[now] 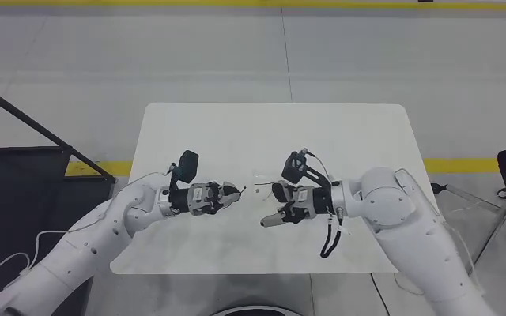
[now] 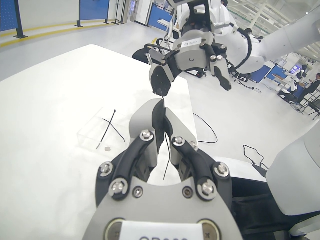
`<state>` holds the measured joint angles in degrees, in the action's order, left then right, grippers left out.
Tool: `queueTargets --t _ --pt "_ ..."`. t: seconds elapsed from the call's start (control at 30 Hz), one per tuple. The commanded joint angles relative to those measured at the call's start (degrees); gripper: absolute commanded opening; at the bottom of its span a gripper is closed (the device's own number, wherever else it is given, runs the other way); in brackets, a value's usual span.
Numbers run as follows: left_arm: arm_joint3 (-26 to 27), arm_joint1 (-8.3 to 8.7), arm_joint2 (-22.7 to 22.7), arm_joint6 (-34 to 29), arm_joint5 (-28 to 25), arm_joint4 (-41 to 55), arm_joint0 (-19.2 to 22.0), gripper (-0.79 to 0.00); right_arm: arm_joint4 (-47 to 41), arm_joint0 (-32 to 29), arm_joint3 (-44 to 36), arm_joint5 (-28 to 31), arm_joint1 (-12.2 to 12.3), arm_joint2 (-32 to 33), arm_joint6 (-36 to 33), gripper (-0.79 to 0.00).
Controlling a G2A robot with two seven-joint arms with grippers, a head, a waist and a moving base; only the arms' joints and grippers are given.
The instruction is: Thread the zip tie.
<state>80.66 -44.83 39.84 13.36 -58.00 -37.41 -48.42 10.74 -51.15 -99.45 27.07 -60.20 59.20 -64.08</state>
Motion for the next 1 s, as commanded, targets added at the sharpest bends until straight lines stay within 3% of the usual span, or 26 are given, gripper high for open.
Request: queueTargets --t 0.0,0.33,0.53,0.7,0.97 --pt "0.02 0.01 -0.02 -0.03 0.00 -0.05 0.01 -0.785 0.03 0.05 0.00 -0.06 -0.01 -0.02 -0.04 0.000" --pt "0.94 -0.22 0.20 -0.13 1.31 1.19 -0.79 -0.785 0.25 -0.29 -0.19 -0.13 -0.03 -0.18 0.57 0.000" --pt "1.45 -1.51 1.39 3.44 1.85 5.61 -1.98 -0.785 2.86 -2.80 -0.41 1.70 -0.26 -0.76 9.18 0.000" --pt "1.01 -3.37 1.72 8.45 3.26 8.45 -2.51 -0.785 3.31 -7.05 -0.14 5.22 -0.65 0.23 23.38 0.000" --pt "1.00 -3.51 1.74 8.89 3.55 8.38 -2.59 -0.785 3.90 -7.65 -0.07 5.79 -0.64 0.26 24.28 0.000"
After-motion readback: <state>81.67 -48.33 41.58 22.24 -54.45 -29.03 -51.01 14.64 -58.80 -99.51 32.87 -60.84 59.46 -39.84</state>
